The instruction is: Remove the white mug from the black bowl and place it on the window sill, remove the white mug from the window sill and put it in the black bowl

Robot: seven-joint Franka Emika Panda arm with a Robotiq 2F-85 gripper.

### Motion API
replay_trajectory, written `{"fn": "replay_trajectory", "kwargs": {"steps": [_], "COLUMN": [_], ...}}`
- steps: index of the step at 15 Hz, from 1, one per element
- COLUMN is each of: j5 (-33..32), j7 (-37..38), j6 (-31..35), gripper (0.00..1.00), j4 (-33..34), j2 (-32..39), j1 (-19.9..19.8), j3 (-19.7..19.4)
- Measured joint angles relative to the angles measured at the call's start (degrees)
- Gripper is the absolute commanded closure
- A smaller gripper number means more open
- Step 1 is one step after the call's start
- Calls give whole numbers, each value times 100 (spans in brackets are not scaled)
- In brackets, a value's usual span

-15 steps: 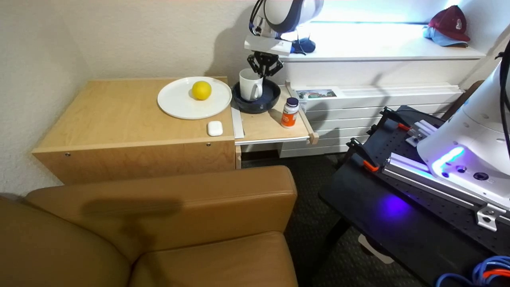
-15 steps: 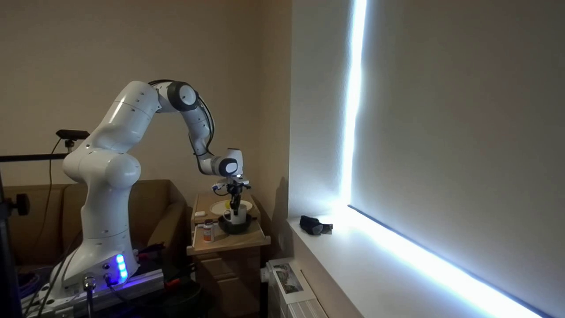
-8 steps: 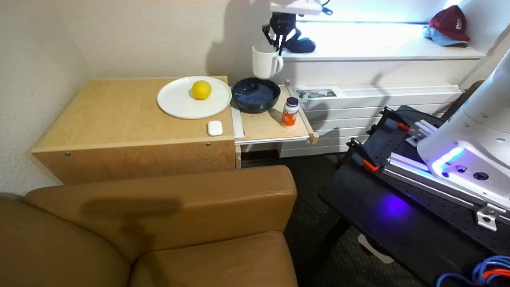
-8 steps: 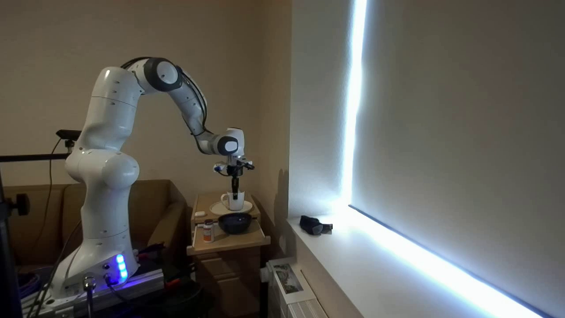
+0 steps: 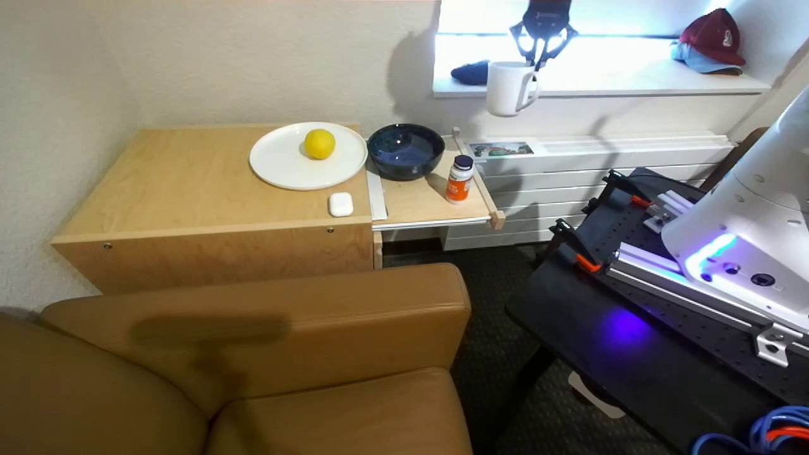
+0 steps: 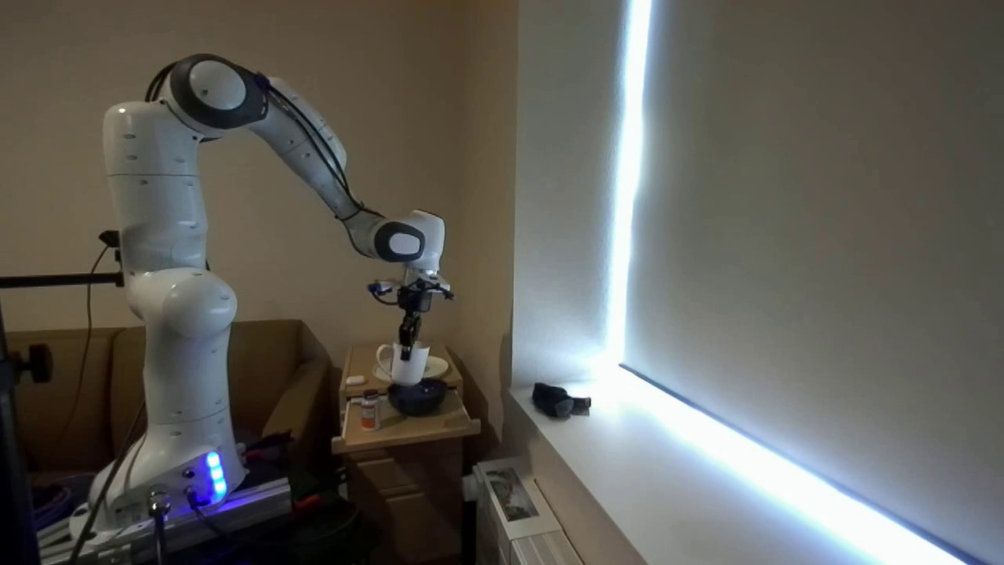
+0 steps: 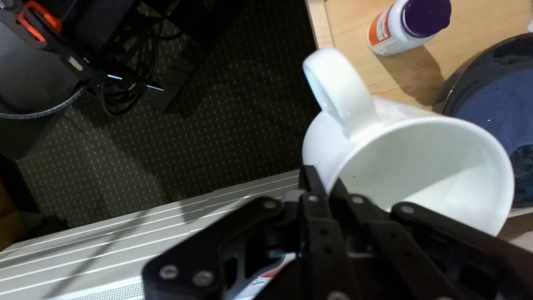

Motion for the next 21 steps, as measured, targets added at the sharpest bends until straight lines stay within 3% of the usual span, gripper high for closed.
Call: {"fn": "replay_trajectory", "kwargs": {"steps": [3,6,12,15,18,21], "j5": [24,-4,-64,318,414,238], "j7": [2,369,488,461,472,909], "j6": [3,26,261,175,78,473], "gripper": [99,99,99,94,99,99], "j4": [-167,-70,672,1408,1758,1816], "j2": [-235,42,1208,1741,1992,2184], "j1": [-22,-237,-1299,-1712,-1779,-1679], "j3": [36,1,-994,-1370,-1386,-1396]}}
